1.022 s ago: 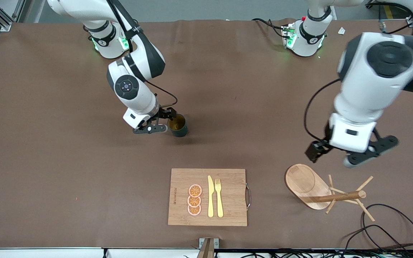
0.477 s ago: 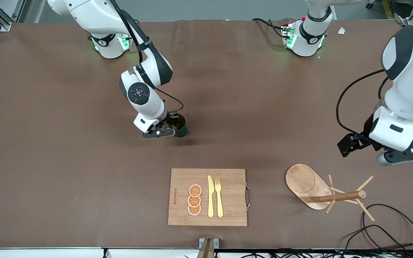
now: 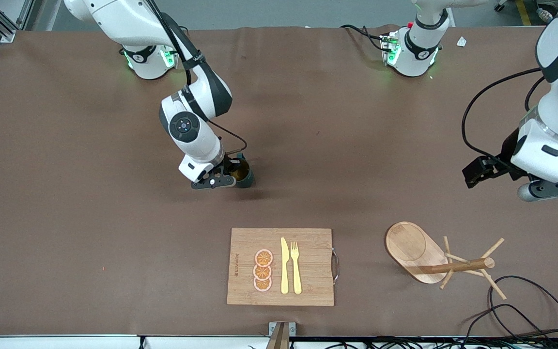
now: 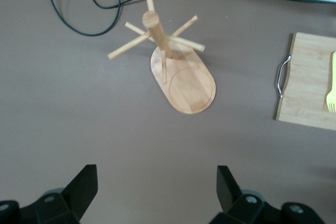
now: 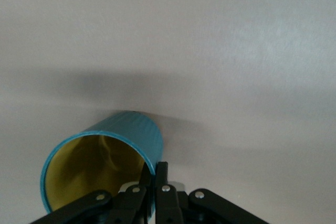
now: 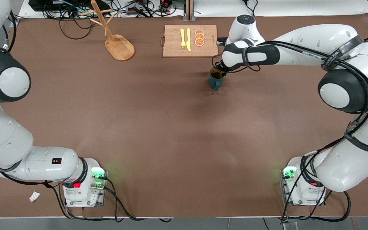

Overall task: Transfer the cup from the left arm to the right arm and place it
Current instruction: 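Carry the mug with the right gripper away from the cutting board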

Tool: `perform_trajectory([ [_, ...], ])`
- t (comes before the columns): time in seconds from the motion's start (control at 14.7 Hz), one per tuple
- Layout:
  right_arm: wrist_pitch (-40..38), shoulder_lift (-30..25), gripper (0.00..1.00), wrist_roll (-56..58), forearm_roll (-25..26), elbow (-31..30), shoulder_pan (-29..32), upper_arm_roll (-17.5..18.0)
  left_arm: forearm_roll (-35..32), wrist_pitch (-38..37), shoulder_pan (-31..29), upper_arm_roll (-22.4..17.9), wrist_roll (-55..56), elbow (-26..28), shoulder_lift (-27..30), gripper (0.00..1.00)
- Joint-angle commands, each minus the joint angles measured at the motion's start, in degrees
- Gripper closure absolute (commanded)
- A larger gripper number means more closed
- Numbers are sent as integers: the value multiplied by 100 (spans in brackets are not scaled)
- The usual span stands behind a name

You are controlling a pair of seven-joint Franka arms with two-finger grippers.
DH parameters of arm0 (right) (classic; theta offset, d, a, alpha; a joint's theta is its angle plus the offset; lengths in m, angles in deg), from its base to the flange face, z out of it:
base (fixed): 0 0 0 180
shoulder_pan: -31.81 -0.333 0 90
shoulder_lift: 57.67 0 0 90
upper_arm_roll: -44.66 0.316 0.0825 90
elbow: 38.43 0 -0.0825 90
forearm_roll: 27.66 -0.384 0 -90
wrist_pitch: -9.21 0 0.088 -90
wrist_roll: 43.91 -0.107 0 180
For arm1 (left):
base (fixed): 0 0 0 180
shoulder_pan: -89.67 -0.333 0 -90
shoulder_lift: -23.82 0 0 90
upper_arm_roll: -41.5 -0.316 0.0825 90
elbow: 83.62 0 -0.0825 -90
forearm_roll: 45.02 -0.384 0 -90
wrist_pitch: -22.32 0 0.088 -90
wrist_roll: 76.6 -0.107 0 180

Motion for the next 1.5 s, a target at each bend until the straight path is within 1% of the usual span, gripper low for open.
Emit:
perform_trajectory([
  [0.0, -84, -81, 100, 579, 11, 203, 332, 8, 117, -192, -71, 8, -414, 170, 458, 0],
  [0.07, -198, -81, 100, 921, 46, 351, 507, -1, 117, -200, -71, -18, -695, 205, 520, 0],
  [0.2, -584, -64, 100, 1991, 107, 746, 1077, -1, 126, -244, -123, -44, -1109, 398, 756, 0],
  [0.41, -1050, 208, 100, 3880, 160, 1335, 1947, -1, 126, -525, -220, -44, -1216, 679, 1134, 0],
  [0.54, -1209, 349, 100, 4849, 475, 1573, 2361, -1, 196, -805, -220, -150, -1295, 724, 1293, 0],
  [0.68, -1236, 420, 100, 5562, 1002, 1645, 2678, -1, 424, -1017, -229, -290, -1496, 724, 1372, 0],
  [0.75, -1227, 437, 100, 5913, 1187, 1645, 2801, -1, 521, -1105, -238, -369, -1628, 724, 1390, 0],
  [0.89, -1227, 534, 100, 6643, 1250, 1619, 3021, 8, 583, -1298, -238, -396, -1822, 750, 1487, 0],
  [1.02, -1184, 727, 100, 7119, 1241, 1610, 3241, 8, 592, -1369, -264, -387, -1814, 777, 1513, 0],
  [1.09, -1183, 771, 100, 7208, 1241, 1618, 3294, 8, 636, -1378, -360, -370, -1814, 777, 1522, 0],
  [1.43, -1183, 894, 99, 7507, 1171, 1557, 3453, 34, 750, -1335, -378, -335, -1805, 873, 1610, 0],
])
